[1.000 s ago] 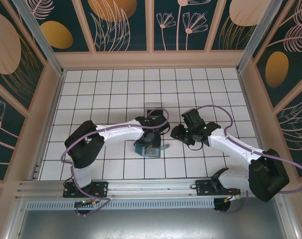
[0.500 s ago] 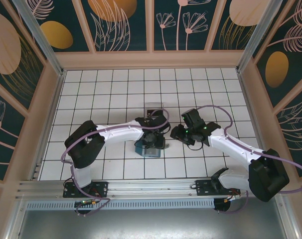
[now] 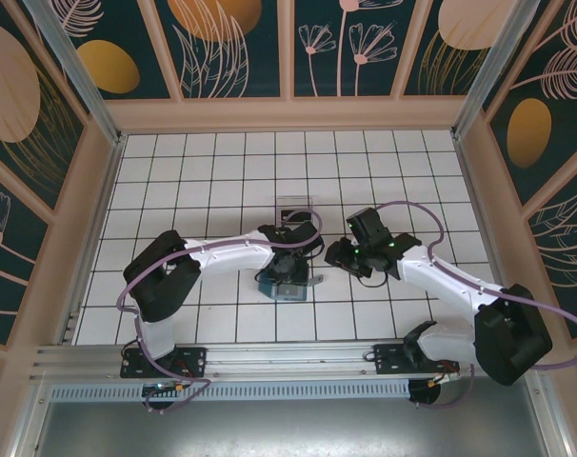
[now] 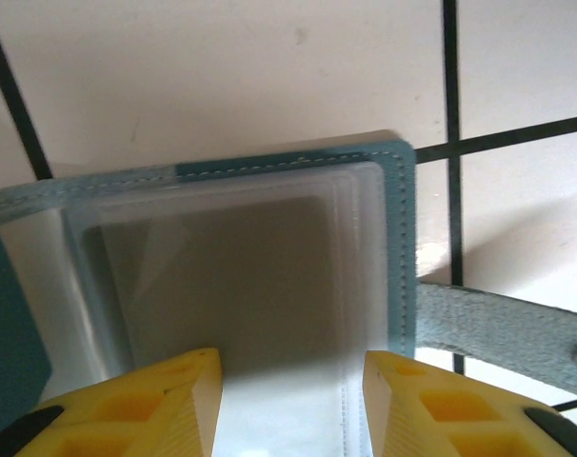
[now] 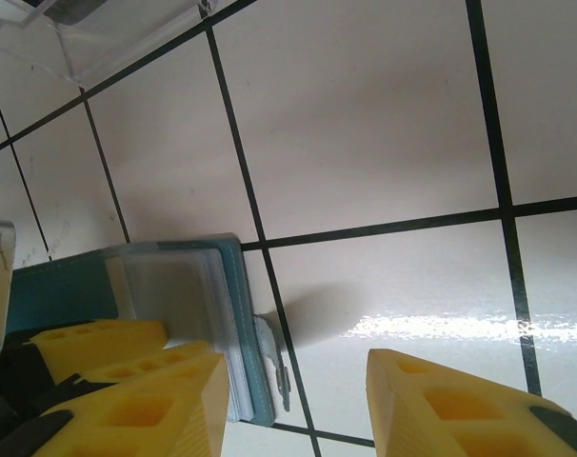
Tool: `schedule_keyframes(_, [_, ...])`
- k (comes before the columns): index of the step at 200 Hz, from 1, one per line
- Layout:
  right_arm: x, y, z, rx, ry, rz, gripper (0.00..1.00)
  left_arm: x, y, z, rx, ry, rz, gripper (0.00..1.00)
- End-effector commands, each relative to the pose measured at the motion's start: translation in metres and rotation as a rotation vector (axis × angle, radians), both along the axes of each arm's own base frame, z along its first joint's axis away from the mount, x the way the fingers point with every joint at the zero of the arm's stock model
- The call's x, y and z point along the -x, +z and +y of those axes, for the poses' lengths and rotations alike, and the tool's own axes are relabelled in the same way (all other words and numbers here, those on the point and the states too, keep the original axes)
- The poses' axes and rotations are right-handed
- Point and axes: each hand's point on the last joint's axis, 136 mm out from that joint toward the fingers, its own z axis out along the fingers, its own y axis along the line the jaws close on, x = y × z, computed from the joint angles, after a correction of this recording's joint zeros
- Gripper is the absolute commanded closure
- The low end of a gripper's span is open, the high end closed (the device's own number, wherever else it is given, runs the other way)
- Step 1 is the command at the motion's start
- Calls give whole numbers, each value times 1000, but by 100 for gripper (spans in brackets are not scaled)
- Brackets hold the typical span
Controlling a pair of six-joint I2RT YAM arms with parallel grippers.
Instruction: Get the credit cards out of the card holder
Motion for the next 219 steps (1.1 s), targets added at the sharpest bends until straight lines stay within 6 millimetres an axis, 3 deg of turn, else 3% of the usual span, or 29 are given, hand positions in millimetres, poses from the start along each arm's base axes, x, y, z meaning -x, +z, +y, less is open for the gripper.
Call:
schedule_keyframes(1, [2, -8, -2, 8, 16, 7, 57, 5, -9, 13, -79, -1, 13, 56])
schedule_keyframes(40, [2, -9, -2, 8, 19, 7, 57, 0, 13, -13, 45, -5, 1, 56])
schedule_keyframes(112, [3, -11, -3, 12, 19, 12, 57, 7, 3, -29, 132, -19, 49, 56])
schedule_keyframes(175, [4, -12, -3, 10, 21, 16, 57, 9, -15, -8, 37, -3, 48, 55])
schedule_keyframes(219, [4, -13, -3, 10, 21, 19, 57, 7, -15, 10, -41, 7, 22, 55])
